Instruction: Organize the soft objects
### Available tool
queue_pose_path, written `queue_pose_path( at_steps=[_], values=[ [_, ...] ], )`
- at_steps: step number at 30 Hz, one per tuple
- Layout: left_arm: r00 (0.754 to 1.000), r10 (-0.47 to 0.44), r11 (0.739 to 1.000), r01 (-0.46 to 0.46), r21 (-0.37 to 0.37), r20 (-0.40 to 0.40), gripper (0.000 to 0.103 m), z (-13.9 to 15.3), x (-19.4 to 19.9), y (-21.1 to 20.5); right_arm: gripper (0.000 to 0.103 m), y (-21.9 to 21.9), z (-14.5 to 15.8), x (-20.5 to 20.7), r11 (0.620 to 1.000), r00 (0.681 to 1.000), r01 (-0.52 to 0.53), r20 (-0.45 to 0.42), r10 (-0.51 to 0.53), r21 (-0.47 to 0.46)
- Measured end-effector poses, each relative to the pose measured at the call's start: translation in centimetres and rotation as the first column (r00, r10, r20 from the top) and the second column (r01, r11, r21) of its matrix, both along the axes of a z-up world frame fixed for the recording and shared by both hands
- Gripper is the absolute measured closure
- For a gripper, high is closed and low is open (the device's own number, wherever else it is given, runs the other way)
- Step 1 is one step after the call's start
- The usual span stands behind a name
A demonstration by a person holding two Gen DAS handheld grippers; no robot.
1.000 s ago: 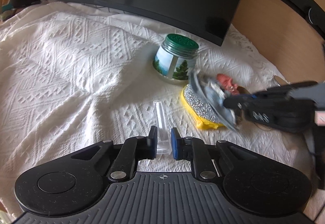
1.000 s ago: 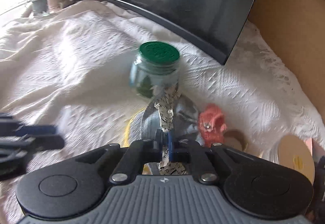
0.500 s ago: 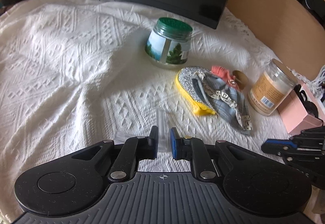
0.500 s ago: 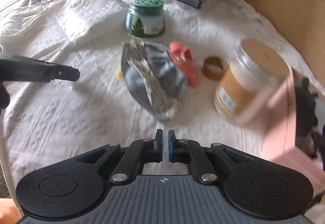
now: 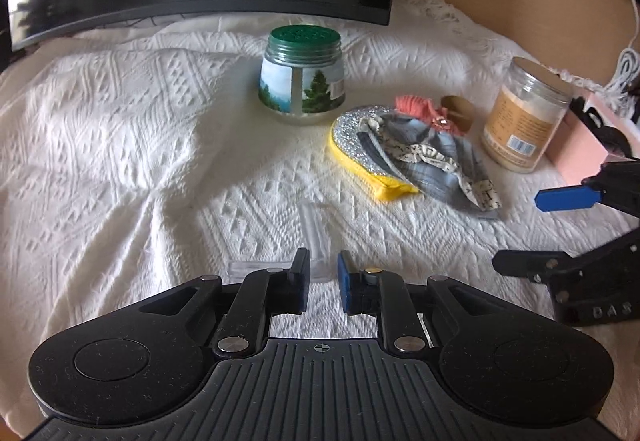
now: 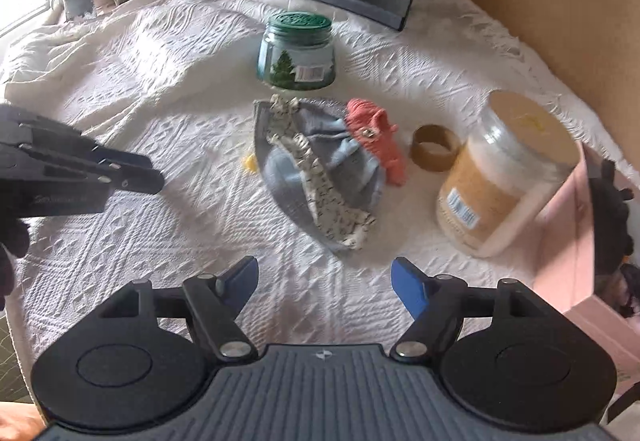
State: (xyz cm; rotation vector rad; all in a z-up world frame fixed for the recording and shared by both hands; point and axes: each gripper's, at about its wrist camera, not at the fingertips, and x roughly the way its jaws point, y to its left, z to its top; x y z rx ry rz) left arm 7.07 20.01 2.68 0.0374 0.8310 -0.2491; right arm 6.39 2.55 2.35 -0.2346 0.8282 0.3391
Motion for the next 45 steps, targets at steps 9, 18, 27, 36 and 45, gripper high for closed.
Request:
queue_pose_path(
  at_steps=[9, 18, 27, 36, 45],
  values=[
    [1.000, -0.015, 0.999, 0.015, 0.034, -0.006, 0.084, -0.1, 2.2, -0.7, 0.025, 1.5, 2.7, 3.9, 0.994, 0.986, 0.094, 0.134, -0.100, 0.051],
    [0.999, -0.021, 1.000, 0.021, 0.022, -0.026, 0.084, -0.3, 3.7, -0.6, 0.025, 3.7, 1.8, 10.6, 0.995, 0.986, 0.095, 0.136, -0.094, -0.001],
    [0.998, -0.055, 0.998, 0.054, -0.019, -0.039, 0.074, -0.2, 4.4, -0.3, 0.041, 2.5, -0.3, 7.9, 0.996, 0.993, 0.085, 0.080, -0.081, -0.041],
    [0.996, -0.080, 0.996, 0.081, 0.041, -0.028, 0.074, 0.4, 5.6, -1.2, 0.031, 0.3, 0.2, 3.6, 0.997, 0.994, 0.080, 0.068, -0.080, 0.007],
    [0.992, -0.112, 0.991, 0.116, 0.065, -0.064, 0.057, -0.3, 6.0, -1.9, 0.021, -0.9, -1.2, -0.7, 0.996, 0.993, 0.067, 0.101, -0.060, -0.063]
  ],
)
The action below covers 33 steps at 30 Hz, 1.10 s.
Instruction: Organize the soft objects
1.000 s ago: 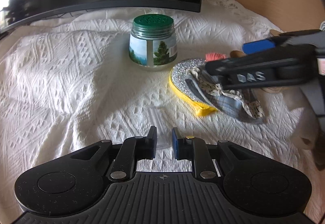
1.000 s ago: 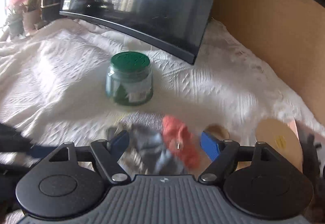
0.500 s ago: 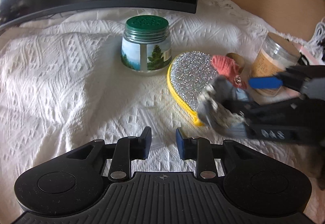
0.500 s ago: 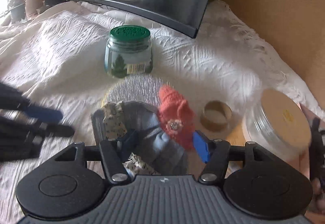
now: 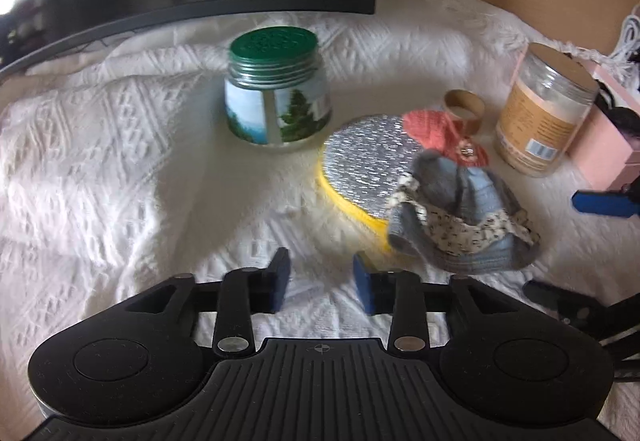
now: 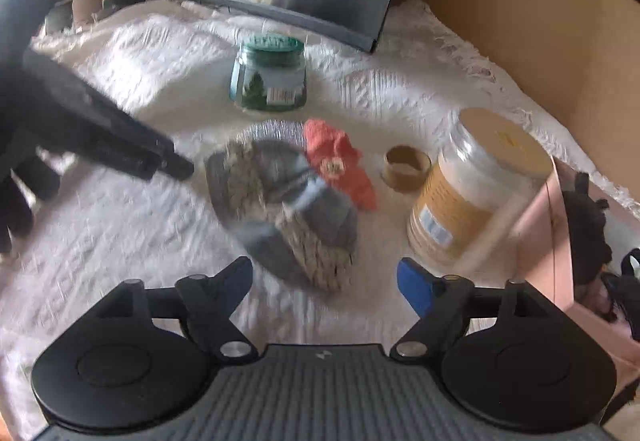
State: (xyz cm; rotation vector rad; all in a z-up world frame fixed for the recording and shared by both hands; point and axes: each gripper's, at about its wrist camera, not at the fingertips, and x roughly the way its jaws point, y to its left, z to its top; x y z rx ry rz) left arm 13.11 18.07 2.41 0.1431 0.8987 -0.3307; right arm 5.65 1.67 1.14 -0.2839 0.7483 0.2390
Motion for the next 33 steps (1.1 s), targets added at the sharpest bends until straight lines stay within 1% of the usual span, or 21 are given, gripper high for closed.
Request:
queue_pose_path(
  at_steps=[1, 2, 3, 4, 5, 8, 10, 12, 14, 16, 18, 19, 20, 21, 22, 23, 25, 28, 30, 32, 33],
  values=[
    [1.000, -0.005, 1.000, 0.005, -0.014, -0.006, 0.052, 0.0, -0.1, -0.1, 0.020, -0.2, -0.3, 0.0, 1.000, 1.000, 0.005, -0.008, -0.005, -0.003],
    [1.000, -0.009, 1.000, 0.009, -0.022, -0.010, 0.051, -0.1, -0.1, -0.1, 0.019, -0.4, -0.7, -0.1, 1.000, 1.000, 0.011, -0.016, -0.011, -0.003],
    [1.000, -0.013, 1.000, 0.013, -0.024, -0.007, 0.050, -0.1, -0.2, -0.2, 0.017, -0.7, -0.9, -0.4, 1.000, 1.000, 0.023, 0.001, -0.023, 0.012],
    [1.000, -0.016, 1.000, 0.016, -0.024, -0.002, 0.050, -0.1, -0.4, -0.1, 0.012, -0.9, -1.0, -0.5, 0.999, 0.999, 0.033, 0.006, -0.034, 0.012],
    [1.000, -0.016, 0.999, 0.016, -0.030, 0.001, 0.050, -0.2, -0.5, 0.0, 0.010, -1.0, -1.1, -0.7, 0.999, 0.999, 0.038, 0.016, -0.038, 0.016],
    [1.000, 0.023, 0.999, -0.023, -0.043, 0.004, 0.051, -0.2, -0.7, 0.7, 0.006, -1.2, -1.5, -0.9, 0.998, 0.998, 0.054, 0.030, -0.055, 0.028],
    [0.999, 0.041, 0.999, -0.040, -0.035, 0.021, 0.052, -0.2, -0.9, 1.1, 0.005, -1.4, -1.7, -1.1, 0.997, 0.997, 0.063, 0.036, -0.065, 0.039],
    [0.999, 0.045, 0.999, -0.045, -0.016, 0.002, 0.052, -0.5, -0.7, 1.2, 0.003, -1.5, -1.7, -1.1, 0.997, 0.997, 0.067, 0.031, -0.068, 0.044],
    [0.999, 0.040, 0.999, -0.040, -0.005, 0.002, 0.052, -0.5, -0.5, 1.0, 0.001, -1.6, -1.8, -0.9, 0.996, 0.997, 0.073, 0.024, -0.075, 0.049],
    [0.999, 0.046, 0.999, -0.046, -0.002, -0.011, 0.051, -0.5, -0.2, 0.8, 0.000, -1.7, -1.8, -0.8, 0.995, 0.997, 0.079, 0.016, -0.080, 0.058],
    [0.998, 0.058, 0.998, -0.058, -0.014, -0.018, 0.051, -0.5, -0.1, 1.0, 0.000, -1.8, -1.9, -0.7, 0.994, 0.996, 0.083, 0.006, -0.084, 0.069],
    [0.998, 0.063, 0.998, -0.063, -0.023, -0.015, 0.053, -0.5, -0.2, 1.1, 0.000, -1.9, -1.8, -0.6, 0.994, 0.996, 0.084, 0.001, -0.084, 0.072],
    [0.998, 0.067, 0.998, -0.067, -0.020, -0.006, 0.057, -0.6, -0.3, 1.2, 0.000, -1.8, -1.7, -0.6, 0.994, 0.996, 0.086, -0.007, -0.086, 0.072],
    [0.997, 0.073, 0.997, -0.073, -0.009, 0.008, 0.071, -0.6, -0.4, 1.2, 0.000, -1.8, -1.5, -0.3, 0.993, 0.996, 0.090, -0.027, -0.088, 0.073],
    [0.996, 0.081, 0.997, -0.081, -0.007, 0.020, 0.078, -0.6, -0.6, 1.4, 0.002, -1.7, -1.2, 0.0, 0.992, 0.995, 0.092, -0.048, -0.089, 0.086],
    [0.996, 0.088, 0.996, -0.088, -0.027, 0.021, 0.078, -0.6, -0.8, 1.7, 0.005, -1.7, -0.6, 0.4, 0.989, 0.994, 0.099, -0.053, -0.093, 0.113],
    [0.994, 0.105, 0.993, -0.103, -0.065, 0.024, 0.078, -0.7, -1.2, 2.1, 0.005, -1.5, 0.9, 1.1, 0.975, 0.993, 0.117, -0.032, -0.113, 0.189],
    [0.991, 0.127, 0.989, -0.123, -0.085, 0.041, 0.079, -0.7, -2.1, 2.5, 0.005, -0.3, 2.5, 3.4, 0.959, 0.992, 0.127, -0.034, -0.122, 0.254],
    [0.989, 0.141, 0.985, -0.135, -0.108, 0.044, 0.079, -0.6, -2.6, 3.0, 0.005, 0.9, 2.5, 5.3, 0.953, 0.989, 0.146, -0.051, -0.138, 0.266],
    [0.987, 0.153, 0.982, -0.146, -0.124, 0.047, 0.079, -0.4, -3.3, 3.5, 0.005, 1.8, 1.9, 6.9, 0.953, 0.985, 0.169, -0.062, -0.158, 0.253],
    [0.986, 0.159, 0.980, -0.151, -0.130, 0.048, 0.085, -0.3, -3.5, 3.7, 0.005, 2.1, 1.6, 7.5, 0.951, 0.983, 0.184, -0.070, -0.172, 0.247]
  ],
)
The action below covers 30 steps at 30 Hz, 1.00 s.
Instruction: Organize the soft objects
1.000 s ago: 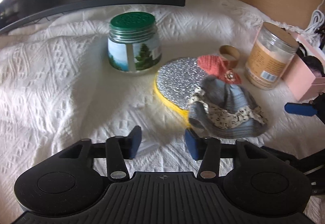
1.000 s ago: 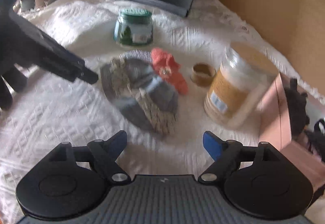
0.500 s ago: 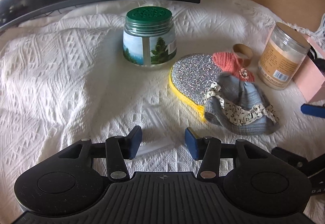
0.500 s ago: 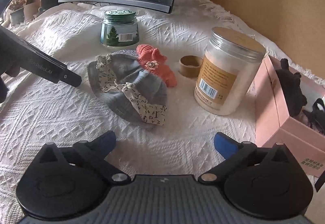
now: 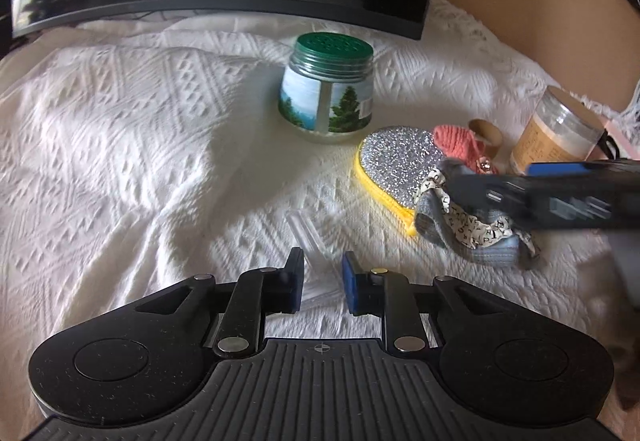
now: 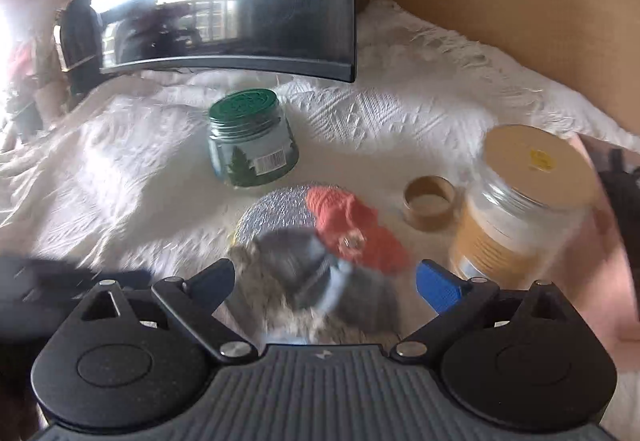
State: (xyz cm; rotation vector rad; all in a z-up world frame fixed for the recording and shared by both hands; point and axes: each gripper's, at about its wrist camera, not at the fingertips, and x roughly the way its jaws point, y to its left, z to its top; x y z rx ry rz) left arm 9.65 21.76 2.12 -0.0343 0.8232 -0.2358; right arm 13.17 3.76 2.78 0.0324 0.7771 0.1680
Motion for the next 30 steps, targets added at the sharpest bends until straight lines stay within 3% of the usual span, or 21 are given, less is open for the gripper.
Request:
queue_pose_path(
  at_steps=[6, 8, 9, 11, 13, 20, 30],
  values=[
    [0.999, 0.047, 0.998, -0.047, -0.030, 0.009, 0.087, 0.4, -1.0, 1.3, 0.008, -0.9, -1.4, 2.7, 0.997, 0.995, 0.042, -0.095, -0.037, 0.058],
    [0.999, 0.044, 0.999, -0.044, -0.031, 0.000, 0.087, 0.2, -1.0, 1.4, 0.031, -1.6, -1.9, 3.0, 0.994, 0.989, 0.022, -0.151, -0.006, 0.103],
    [0.999, 0.039, 0.999, -0.039, -0.027, -0.012, 0.088, 0.1, -0.9, 1.3, 0.037, -1.8, -1.8, 2.9, 0.995, 0.989, 0.006, -0.145, 0.009, 0.102],
    [0.999, 0.044, 0.999, -0.045, -0.022, -0.026, 0.088, -0.2, -0.8, 1.1, 0.065, -1.5, -1.1, 2.6, 0.996, 0.989, -0.033, -0.140, 0.044, 0.080],
    [0.998, 0.042, 0.999, -0.042, -0.015, -0.044, 0.087, -0.4, -0.4, 0.8, 0.079, -1.1, -0.4, 2.3, 0.996, 0.989, -0.071, -0.127, 0.079, 0.062],
    [0.997, -0.004, 0.996, 0.011, 0.089, -0.079, 0.086, 0.0, 0.9, -0.9, 0.081, -0.9, 2.2, 0.7, 0.992, 0.991, -0.118, -0.057, 0.121, 0.046],
    [0.996, 0.087, 0.996, -0.087, -0.022, 0.002, 0.088, -0.7, -0.1, 0.4, 0.081, -2.4, 6.5, 1.4, 0.987, 0.987, -0.157, -0.038, 0.158, 0.047]
  ],
)
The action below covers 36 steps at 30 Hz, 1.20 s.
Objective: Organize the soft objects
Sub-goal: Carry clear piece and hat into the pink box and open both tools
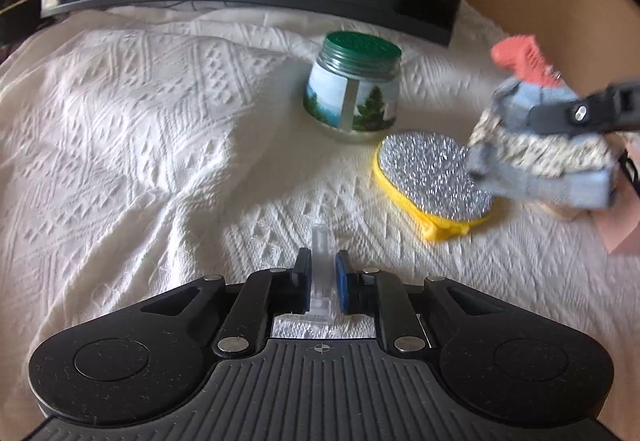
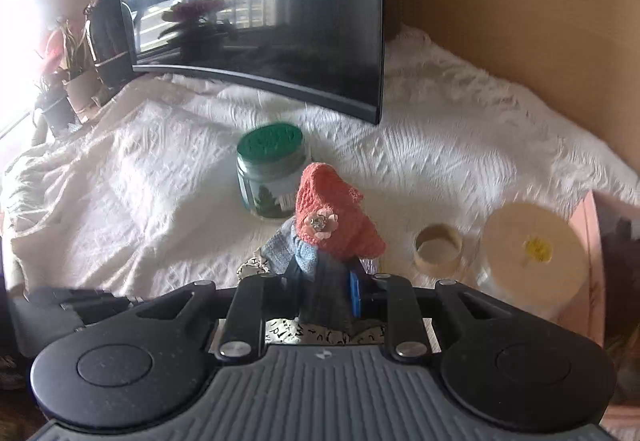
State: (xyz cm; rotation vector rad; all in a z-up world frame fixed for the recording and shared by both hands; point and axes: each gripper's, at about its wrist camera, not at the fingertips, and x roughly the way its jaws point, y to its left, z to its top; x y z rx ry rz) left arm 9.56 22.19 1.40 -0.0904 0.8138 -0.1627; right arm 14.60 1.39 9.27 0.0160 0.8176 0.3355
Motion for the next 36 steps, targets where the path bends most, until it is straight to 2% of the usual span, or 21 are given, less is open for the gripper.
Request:
queue_pose_path(
  at_steps=[4, 10, 16, 21, 25, 30, 34, 36],
  values=[
    [0.998, -0.006, 1.000, 0.006, -0.014, 0.055, 0.088, 2.2, 0.4, 0.0, 0.082, -1.1, 3.7, 0.6, 1.000, 1.000, -0.007, 0.020, 0.007, 0.015],
    [0.976, -0.057, 0.998, 0.060, -0.007, 0.212, 0.088, 8.8, 1.9, -2.1, 0.081, -3.3, 9.9, -0.5, 0.999, 0.988, 0.022, 0.155, -0.025, 0.024],
    [0.924, -0.170, 0.980, 0.193, -0.035, 0.342, 0.088, 15.4, 4.0, -7.7, 0.081, -7.5, 13.5, -1.9, 0.994, 0.964, 0.107, 0.241, -0.108, 0.019],
    [0.873, -0.297, 0.933, 0.351, -0.077, 0.388, 0.088, 18.6, 5.6, -14.2, 0.081, -14.5, 15.2, -4.0, 0.960, 0.917, 0.278, 0.290, -0.273, 0.024],
    [0.834, -0.412, 0.863, 0.486, -0.137, 0.367, 0.088, 18.6, 6.4, -20.4, 0.081, -19.9, 15.4, -5.8, 0.904, 0.859, 0.427, 0.306, -0.410, 0.014],
    [0.781, -0.550, 0.776, 0.608, -0.164, 0.294, 0.088, 15.7, 6.7, -28.3, 0.081, -25.3, 14.1, -7.5, 0.833, 0.797, 0.553, 0.283, -0.533, 0.010],
    [0.758, -0.615, 0.734, 0.651, -0.194, 0.220, 0.088, 12.9, 7.2, -32.9, 0.081, -27.6, 12.8, -7.2, 0.798, 0.772, 0.602, 0.248, -0.585, 0.009],
    [0.754, -0.641, 0.721, 0.655, -0.225, 0.141, 0.087, 11.2, 7.8, -34.6, 0.081, -28.3, 12.2, -6.5, 0.789, 0.767, 0.614, 0.226, -0.601, 0.012]
  ],
)
